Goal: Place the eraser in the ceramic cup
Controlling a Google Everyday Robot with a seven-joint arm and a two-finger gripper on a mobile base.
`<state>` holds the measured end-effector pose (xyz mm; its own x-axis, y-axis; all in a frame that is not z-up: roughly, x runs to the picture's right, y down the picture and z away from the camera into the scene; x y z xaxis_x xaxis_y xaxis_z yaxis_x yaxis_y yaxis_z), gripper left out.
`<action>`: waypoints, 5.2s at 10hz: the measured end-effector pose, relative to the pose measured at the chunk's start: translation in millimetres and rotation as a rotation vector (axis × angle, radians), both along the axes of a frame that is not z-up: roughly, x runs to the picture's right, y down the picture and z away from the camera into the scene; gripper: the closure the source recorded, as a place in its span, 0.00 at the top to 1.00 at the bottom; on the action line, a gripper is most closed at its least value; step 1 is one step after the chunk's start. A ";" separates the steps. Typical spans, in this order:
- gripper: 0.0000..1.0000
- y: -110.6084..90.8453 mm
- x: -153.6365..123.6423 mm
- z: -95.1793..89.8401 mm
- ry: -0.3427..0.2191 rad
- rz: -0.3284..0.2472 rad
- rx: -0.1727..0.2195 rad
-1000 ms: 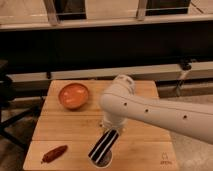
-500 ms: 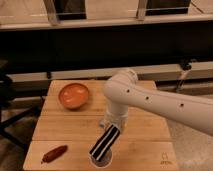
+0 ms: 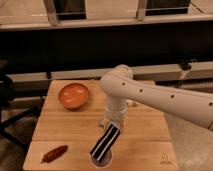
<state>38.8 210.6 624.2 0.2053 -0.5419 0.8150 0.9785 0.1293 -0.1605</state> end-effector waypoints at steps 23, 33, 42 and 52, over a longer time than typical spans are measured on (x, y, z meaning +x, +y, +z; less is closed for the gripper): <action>0.04 42.6 -38.0 -16.9 -0.068 -0.024 -0.136; 0.04 45.6 -27.4 -7.1 -0.111 0.026 -0.211; 0.04 53.3 -32.1 3.8 -0.122 0.023 -0.240; 0.50 56.0 -34.3 8.9 -0.130 0.014 -0.270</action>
<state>4.4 266.6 633.1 0.0953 -0.3003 0.9491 0.9916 0.1125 -0.0640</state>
